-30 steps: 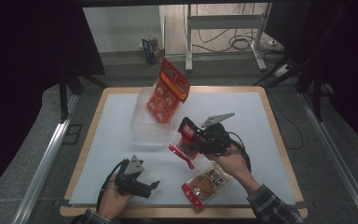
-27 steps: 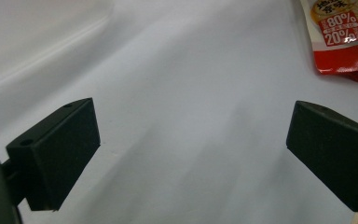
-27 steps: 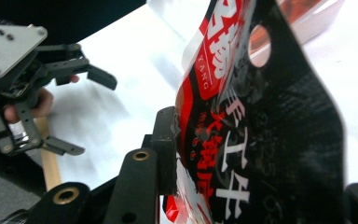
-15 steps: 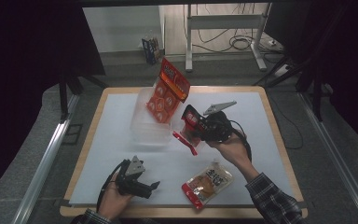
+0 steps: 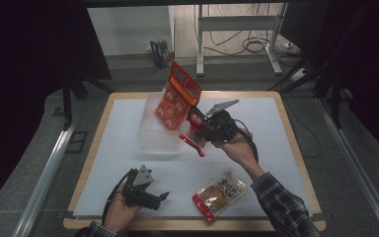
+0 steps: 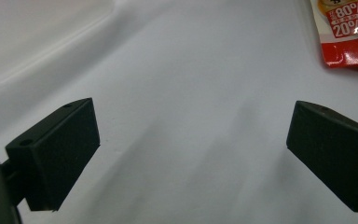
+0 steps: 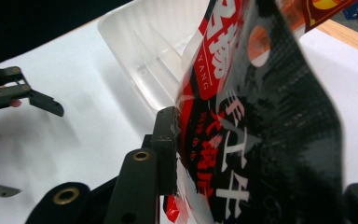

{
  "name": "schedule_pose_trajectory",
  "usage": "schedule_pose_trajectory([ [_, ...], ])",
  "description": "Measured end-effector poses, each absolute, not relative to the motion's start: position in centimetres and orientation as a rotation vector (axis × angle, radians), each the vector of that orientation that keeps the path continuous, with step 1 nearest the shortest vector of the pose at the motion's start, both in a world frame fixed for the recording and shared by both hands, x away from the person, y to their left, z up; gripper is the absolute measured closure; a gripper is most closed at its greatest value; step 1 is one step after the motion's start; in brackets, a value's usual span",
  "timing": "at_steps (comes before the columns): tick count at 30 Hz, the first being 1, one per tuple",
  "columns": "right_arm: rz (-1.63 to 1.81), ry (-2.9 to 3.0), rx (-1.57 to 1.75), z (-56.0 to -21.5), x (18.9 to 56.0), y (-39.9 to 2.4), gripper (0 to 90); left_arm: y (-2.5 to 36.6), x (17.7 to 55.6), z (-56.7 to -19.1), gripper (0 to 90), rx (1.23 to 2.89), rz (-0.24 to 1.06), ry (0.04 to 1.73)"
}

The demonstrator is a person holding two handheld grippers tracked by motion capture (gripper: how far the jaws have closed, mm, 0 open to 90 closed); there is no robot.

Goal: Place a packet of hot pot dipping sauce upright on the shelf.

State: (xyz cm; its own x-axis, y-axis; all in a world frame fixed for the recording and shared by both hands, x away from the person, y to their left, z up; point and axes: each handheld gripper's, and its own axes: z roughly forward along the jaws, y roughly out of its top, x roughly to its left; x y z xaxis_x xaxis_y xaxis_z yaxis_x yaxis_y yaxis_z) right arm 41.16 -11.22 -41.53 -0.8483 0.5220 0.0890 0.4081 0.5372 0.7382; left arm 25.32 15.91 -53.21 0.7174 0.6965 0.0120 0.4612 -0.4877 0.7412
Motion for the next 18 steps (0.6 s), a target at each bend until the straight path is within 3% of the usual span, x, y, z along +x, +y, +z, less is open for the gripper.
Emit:
schedule_pose_trajectory([
  [18, 1.194, 2.683, 0.708, -41.8, 41.7, -7.7, 68.9, 15.8, 25.3, -53.3, 2.4, 2.185, 0.406, 0.869],
])
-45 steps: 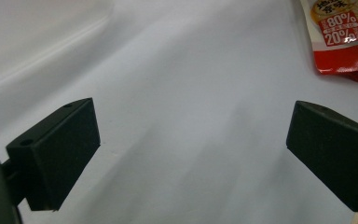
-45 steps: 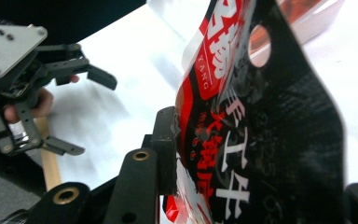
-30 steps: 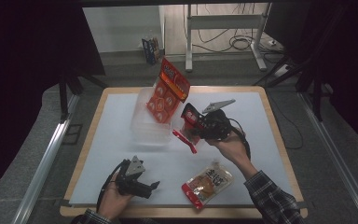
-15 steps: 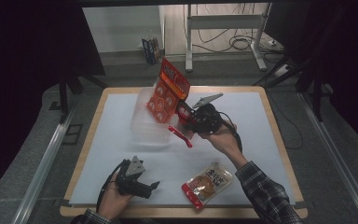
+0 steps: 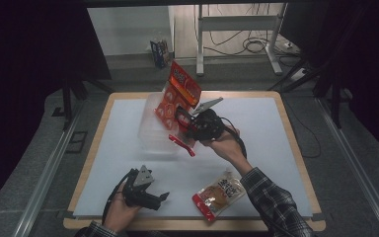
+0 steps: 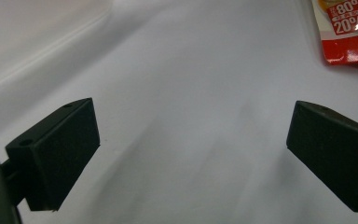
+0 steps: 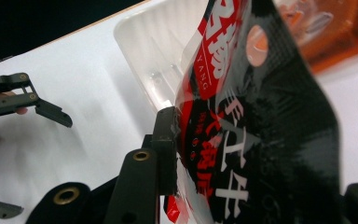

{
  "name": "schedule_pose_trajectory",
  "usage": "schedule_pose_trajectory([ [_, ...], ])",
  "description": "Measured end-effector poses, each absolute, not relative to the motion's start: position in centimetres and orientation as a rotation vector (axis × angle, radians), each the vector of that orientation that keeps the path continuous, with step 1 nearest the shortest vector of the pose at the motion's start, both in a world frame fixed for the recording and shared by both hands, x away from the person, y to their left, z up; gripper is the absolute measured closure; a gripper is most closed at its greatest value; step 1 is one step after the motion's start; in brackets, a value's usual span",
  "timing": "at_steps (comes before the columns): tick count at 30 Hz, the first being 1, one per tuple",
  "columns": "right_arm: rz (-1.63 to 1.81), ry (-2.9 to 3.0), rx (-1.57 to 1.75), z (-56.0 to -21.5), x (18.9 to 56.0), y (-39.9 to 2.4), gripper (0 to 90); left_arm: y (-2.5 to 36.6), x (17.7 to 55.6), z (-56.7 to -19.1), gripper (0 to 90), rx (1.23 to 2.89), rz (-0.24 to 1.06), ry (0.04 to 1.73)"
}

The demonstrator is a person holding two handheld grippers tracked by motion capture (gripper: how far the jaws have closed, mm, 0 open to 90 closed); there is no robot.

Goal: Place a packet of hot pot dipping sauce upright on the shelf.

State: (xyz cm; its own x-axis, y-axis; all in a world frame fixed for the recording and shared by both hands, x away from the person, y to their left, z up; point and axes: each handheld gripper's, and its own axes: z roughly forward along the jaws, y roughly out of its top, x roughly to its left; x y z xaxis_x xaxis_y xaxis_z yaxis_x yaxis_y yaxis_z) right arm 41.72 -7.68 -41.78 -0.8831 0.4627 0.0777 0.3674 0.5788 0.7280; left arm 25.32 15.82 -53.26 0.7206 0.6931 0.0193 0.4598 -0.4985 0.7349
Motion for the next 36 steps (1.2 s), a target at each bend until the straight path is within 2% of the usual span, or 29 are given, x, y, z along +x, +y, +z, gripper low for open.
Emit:
schedule_pose_trajectory([
  [20, 1.152, 2.69, 0.547, -41.7, 42.9, -1.8, 69.7, 15.8, 25.3, -53.2, 2.4, 2.191, 0.408, 0.867],
  [36, 1.192, 2.711, 0.504, -42.3, 43.2, 1.3, 71.6, 15.8, 25.3, -53.3, 2.4, 2.196, 0.407, 0.866],
])
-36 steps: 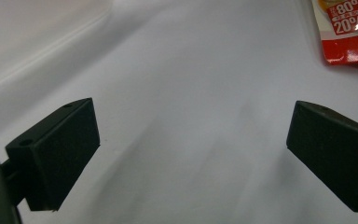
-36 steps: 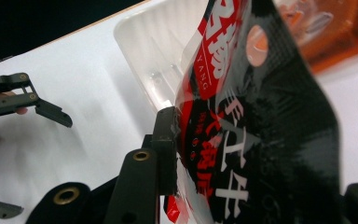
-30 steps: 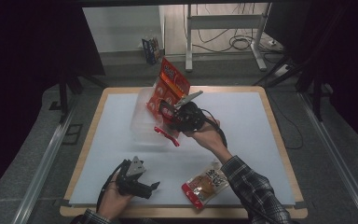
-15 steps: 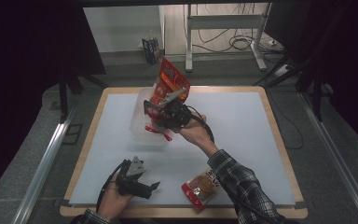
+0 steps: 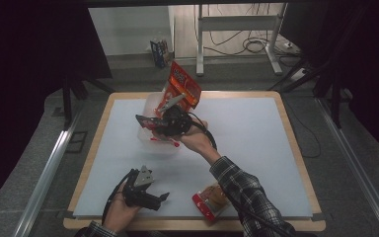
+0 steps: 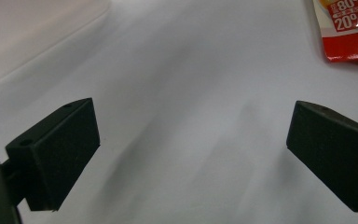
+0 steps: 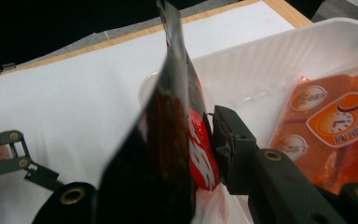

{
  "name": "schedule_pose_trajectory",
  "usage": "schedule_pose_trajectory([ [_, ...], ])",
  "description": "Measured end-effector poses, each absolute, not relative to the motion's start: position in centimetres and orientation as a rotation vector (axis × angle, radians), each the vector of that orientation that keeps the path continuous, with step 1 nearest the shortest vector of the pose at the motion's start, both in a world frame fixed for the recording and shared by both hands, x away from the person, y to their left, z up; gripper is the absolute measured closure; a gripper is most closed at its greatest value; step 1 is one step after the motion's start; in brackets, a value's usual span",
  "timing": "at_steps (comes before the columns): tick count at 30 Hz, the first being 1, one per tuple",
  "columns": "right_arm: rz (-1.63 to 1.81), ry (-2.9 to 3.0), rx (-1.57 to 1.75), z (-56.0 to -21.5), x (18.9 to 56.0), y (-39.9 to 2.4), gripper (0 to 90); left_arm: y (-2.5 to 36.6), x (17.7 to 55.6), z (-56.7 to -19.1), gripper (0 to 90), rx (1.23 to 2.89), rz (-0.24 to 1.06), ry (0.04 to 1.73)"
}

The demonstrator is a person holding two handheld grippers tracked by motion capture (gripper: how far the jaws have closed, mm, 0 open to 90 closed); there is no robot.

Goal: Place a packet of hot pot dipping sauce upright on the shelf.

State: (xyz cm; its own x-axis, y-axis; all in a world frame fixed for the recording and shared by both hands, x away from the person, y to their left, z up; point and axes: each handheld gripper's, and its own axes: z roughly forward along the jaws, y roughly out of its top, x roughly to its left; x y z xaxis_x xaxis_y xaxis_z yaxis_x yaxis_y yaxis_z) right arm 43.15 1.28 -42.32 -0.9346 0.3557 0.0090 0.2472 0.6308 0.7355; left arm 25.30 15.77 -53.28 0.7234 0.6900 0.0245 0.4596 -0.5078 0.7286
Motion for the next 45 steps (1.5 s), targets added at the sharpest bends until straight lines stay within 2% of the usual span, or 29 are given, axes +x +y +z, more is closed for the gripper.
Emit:
schedule_pose_trajectory([
  [9, 1.257, 2.71, 0.514, -42.9, 43.6, 2.3, 72.5, 15.8, 25.3, -53.3, 2.4, 2.197, 0.406, 0.866],
  [18, 1.193, 2.761, 0.519, -45.7, 44.0, 2.9, 70.1, 15.8, 25.3, -53.3, 2.4, 2.198, 0.405, 0.866],
  [23, 1.166, 2.751, 0.546, -45.8, 44.3, 2.4, 56.3, 15.7, 25.3, -53.3, 2.4, 2.198, 0.403, 0.868],
  [32, 1.174, 2.723, 0.582, -45.2, 44.3, 1.1, 25.3, 15.7, 25.3, -53.4, 2.4, 2.205, 0.401, 0.87],
  [39, 1.146, 2.729, 0.526, -45.3, 43.6, 0.4, 10.5, 15.6, 25.3, -53.4, 2.5, 2.213, 0.399, 0.868],
  [45, 1.158, 2.714, 0.524, -45.2, 43.2, -0.2, 4.3, 15.6, 25.3, -53.4, 2.5, 2.217, 0.395, 0.865],
])
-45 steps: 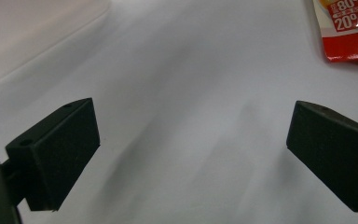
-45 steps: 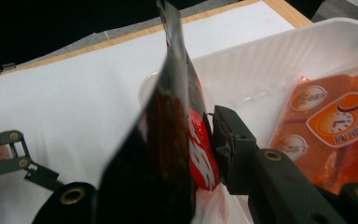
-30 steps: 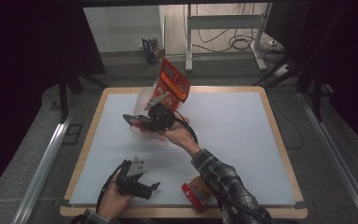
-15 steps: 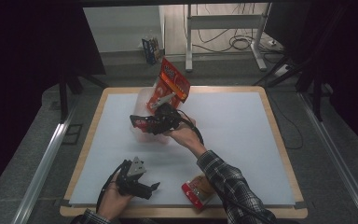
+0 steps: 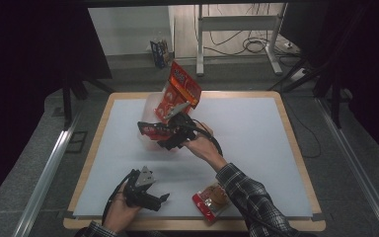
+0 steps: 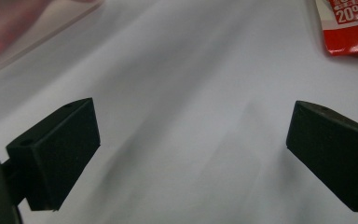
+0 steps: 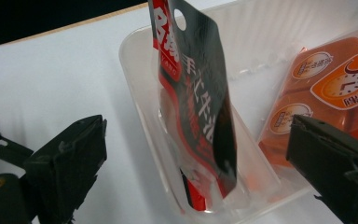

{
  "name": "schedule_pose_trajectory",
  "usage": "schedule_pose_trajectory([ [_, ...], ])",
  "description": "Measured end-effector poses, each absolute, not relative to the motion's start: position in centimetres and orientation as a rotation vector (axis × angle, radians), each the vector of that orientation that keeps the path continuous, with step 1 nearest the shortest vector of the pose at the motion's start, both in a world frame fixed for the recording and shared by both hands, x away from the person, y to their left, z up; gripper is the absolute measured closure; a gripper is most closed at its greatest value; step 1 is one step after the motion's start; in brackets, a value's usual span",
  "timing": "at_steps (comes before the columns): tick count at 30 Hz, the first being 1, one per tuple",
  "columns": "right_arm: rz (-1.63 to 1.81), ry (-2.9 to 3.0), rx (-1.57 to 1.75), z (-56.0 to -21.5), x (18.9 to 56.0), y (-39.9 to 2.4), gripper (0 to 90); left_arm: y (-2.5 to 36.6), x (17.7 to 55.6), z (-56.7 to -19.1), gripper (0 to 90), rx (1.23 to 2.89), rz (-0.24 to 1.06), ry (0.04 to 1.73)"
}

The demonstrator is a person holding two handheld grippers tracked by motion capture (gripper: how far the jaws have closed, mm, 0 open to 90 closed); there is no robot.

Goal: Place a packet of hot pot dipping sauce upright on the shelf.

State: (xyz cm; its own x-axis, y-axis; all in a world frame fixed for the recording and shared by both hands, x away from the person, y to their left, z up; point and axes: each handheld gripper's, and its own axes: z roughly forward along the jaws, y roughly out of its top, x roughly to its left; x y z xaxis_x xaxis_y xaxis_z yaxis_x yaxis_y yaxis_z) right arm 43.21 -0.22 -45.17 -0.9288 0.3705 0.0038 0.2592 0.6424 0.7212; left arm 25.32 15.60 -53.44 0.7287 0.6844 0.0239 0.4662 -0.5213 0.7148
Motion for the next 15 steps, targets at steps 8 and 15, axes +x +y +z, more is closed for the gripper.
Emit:
schedule_pose_trajectory([
  [8, 1.168, 2.729, 0.546, -45.2, 42.6, -1.2, 0.7, 15.5, 25.3, -53.5, 2.7, 2.217, 0.388, 0.862],
  [15, 1.158, 2.737, 0.536, -45.3, 41.8, -2.0, 0.0, 15.5, 25.3, -53.5, 2.8, 2.221, 0.386, 0.86],
])
